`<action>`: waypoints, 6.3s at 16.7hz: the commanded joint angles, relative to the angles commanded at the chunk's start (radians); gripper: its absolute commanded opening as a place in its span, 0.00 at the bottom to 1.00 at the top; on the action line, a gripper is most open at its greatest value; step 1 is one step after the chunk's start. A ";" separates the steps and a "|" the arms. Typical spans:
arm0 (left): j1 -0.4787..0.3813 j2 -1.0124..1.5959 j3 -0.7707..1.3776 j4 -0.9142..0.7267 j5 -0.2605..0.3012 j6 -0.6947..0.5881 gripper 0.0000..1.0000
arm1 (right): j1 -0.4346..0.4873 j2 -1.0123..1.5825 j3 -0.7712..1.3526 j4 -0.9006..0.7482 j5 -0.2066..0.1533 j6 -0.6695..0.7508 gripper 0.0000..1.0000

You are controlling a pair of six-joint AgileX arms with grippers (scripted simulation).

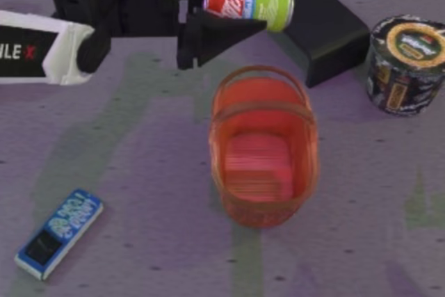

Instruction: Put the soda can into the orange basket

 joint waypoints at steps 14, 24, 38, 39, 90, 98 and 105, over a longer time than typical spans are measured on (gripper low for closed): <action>0.020 0.247 -0.085 0.339 0.003 -0.006 0.00 | 0.000 0.000 0.000 0.000 0.000 0.000 1.00; 0.020 0.247 -0.085 0.339 0.003 -0.006 0.75 | 0.000 0.000 0.000 0.000 0.000 0.000 1.00; 0.019 0.237 -0.091 0.331 -0.004 -0.009 1.00 | 0.005 0.010 0.010 -0.009 -0.001 -0.006 1.00; 0.023 0.217 -0.104 0.316 -0.017 -0.017 1.00 | 0.014 0.030 0.030 -0.028 -0.002 -0.019 1.00; 0.350 -2.029 -1.245 -0.737 -1.257 -0.047 1.00 | 0.687 2.270 2.166 -1.465 0.005 -1.018 0.55; 0.350 -2.029 -1.245 -0.737 -1.257 -0.047 1.00 | 0.687 2.270 2.166 -1.465 0.005 -1.018 0.00; 0.350 -2.029 -1.245 -0.737 -1.257 -0.047 1.00 | 0.687 2.270 2.166 -1.465 0.005 -1.018 0.00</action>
